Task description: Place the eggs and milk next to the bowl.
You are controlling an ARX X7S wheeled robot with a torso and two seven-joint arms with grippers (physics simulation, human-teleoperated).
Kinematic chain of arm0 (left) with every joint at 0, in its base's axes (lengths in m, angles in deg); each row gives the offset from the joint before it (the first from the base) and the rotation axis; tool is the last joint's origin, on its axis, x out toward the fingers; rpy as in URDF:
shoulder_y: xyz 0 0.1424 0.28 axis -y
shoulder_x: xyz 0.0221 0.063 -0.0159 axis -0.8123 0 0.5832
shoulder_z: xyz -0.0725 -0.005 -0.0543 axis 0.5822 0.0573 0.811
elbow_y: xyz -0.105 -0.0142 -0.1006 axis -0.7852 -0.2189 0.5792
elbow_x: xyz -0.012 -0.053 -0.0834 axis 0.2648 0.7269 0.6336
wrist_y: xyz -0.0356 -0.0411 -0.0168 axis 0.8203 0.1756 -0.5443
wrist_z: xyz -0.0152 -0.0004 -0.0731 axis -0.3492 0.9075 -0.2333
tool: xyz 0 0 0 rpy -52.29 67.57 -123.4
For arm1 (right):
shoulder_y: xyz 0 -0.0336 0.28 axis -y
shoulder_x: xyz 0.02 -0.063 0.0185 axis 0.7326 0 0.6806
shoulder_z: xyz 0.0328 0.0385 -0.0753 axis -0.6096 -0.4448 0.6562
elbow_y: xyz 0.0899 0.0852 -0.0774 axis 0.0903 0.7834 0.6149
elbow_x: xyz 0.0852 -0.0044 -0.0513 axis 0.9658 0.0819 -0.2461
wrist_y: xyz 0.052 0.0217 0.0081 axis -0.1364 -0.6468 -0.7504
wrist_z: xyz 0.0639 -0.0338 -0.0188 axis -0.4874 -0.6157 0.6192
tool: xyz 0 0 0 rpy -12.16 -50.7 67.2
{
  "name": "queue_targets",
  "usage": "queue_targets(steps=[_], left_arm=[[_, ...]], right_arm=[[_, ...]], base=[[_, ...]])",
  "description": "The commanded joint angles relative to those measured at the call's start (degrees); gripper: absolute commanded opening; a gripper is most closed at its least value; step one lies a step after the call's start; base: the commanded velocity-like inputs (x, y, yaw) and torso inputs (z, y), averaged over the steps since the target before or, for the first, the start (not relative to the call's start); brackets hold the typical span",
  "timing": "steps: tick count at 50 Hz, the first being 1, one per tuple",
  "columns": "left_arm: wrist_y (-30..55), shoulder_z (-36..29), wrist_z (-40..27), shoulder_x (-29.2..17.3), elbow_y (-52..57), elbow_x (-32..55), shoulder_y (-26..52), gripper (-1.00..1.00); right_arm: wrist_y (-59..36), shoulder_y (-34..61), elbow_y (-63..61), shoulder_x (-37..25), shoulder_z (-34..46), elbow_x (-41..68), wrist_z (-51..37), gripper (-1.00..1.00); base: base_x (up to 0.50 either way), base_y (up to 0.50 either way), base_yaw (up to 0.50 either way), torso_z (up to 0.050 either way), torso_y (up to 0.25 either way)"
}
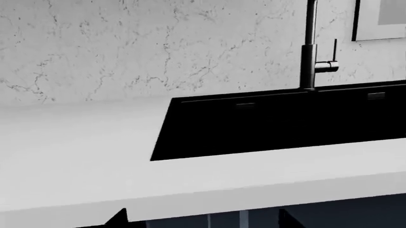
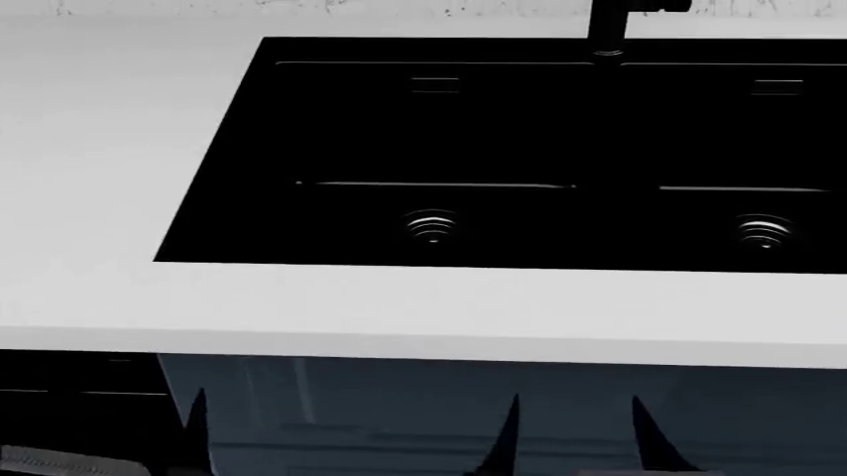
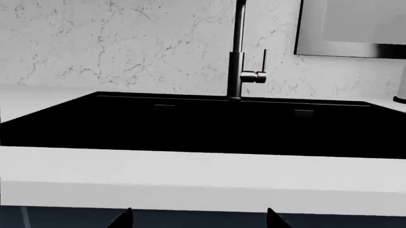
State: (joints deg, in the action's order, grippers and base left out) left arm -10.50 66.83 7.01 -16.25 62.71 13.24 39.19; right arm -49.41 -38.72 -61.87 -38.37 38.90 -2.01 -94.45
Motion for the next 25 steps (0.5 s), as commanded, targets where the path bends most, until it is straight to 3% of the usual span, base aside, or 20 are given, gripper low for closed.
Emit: queue_targets(steps=[1,11,25], left_arm=[[13.6,4.8,3.4,-4.1,9.9,4.5,7.4,1.0],[28.2,10.2,4.3,-7.9,17.6,12.2,14.4,1.0],[36.8,14.4,6.8,-13.6,17.1,16.9,24.1,1.0]], right_arm=[[-11.0,6.9,-8.4,-2.7,-4.4,1.9,1.1,1.0],[-22.7,14.8,-12.8,-7.2,-8.8,7.0,2.1,1.0],[-31.4,26.8,-10.6,-11.8,-11.6,10.7,4.0,1.0]], base=[[0.0,0.0,0.0,0.0,0.0],[0.0,0.0,0.0,0.0,0.0],[0.0,0.0,0.0,0.0,0.0]])
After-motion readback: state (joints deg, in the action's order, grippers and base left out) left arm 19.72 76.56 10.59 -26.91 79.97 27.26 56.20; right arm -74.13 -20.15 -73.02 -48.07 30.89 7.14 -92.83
